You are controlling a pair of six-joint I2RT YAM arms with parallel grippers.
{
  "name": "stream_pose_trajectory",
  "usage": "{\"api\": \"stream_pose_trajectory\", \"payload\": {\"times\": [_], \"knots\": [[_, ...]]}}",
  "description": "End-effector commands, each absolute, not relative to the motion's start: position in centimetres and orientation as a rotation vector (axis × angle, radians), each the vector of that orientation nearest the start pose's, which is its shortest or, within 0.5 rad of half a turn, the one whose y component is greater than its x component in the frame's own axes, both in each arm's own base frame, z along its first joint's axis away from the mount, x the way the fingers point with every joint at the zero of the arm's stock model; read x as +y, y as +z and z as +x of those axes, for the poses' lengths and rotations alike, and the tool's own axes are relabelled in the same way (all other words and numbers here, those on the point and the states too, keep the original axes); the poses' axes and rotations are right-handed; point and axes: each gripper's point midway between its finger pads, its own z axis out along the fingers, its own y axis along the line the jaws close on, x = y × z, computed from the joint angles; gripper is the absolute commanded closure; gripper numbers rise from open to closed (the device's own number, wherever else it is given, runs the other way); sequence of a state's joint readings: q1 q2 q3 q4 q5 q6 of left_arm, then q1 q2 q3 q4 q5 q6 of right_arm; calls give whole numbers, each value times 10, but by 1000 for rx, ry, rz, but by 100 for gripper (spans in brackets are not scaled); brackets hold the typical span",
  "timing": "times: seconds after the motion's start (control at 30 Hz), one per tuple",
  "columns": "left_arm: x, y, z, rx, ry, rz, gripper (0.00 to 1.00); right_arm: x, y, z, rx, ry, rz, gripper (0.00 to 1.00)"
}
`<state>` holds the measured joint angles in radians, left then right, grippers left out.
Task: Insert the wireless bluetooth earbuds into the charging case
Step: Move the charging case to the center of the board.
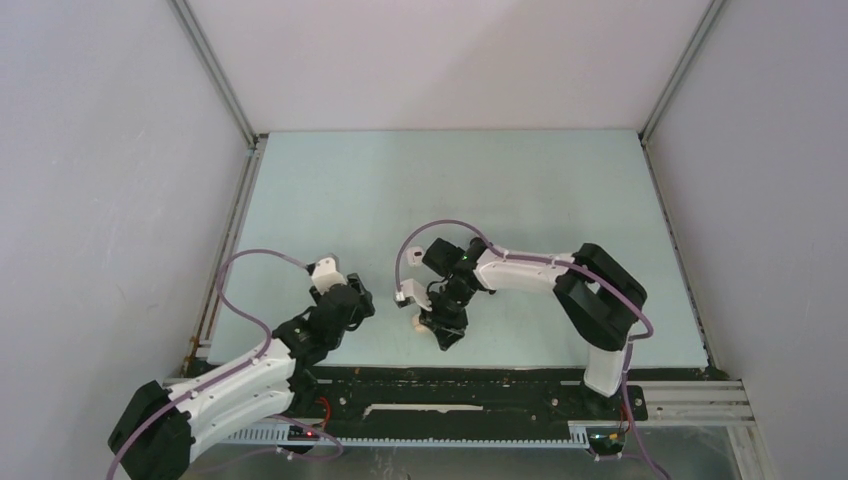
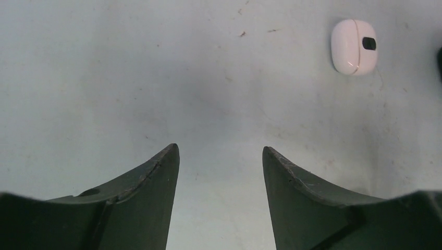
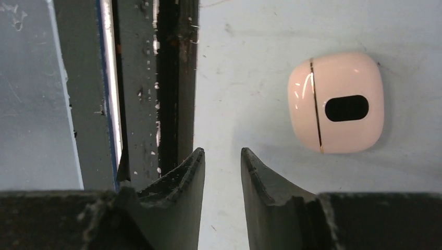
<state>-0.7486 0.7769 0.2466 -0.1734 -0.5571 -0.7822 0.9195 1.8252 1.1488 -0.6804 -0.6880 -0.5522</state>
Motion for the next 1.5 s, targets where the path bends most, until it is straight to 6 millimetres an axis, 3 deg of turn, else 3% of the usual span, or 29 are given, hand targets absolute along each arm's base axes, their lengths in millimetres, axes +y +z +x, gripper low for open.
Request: {"api": "stream_pose_trajectory", "payload": {"times": [0.0,0.13,0.3,0.43,0.57,0.8,0.9,1.1,1.23,1.47], "knots": [[-119,59,233,2062,-365,-345,34,333,31,139,2135,1067,-1932,66],[-121,61,232,2069,-371,-324,35,340,20,170,2242,991,-1797,66],[-119,57,229,2079,-368,-310,35,355,27,205,2337,1023,-1631,66],[-122,54,226,2088,-394,-315,35,358,18,231,2398,866,-1598,69],[-136,49,223,2111,-473,-278,37,349,18,236,2388,790,-1608,67],[-166,38,214,2218,-579,-154,42,327,70,248,2275,746,-1535,62],[-180,39,205,2238,-615,-109,43,314,79,253,2268,768,-1493,61],[-199,37,186,2256,-696,-91,44,290,89,272,2311,863,-1344,60],[-214,36,178,2275,-736,-73,45,285,94,277,2314,895,-1303,60],[-251,40,188,2282,-765,16,46,283,93,276,2315,891,-1309,59]]}}
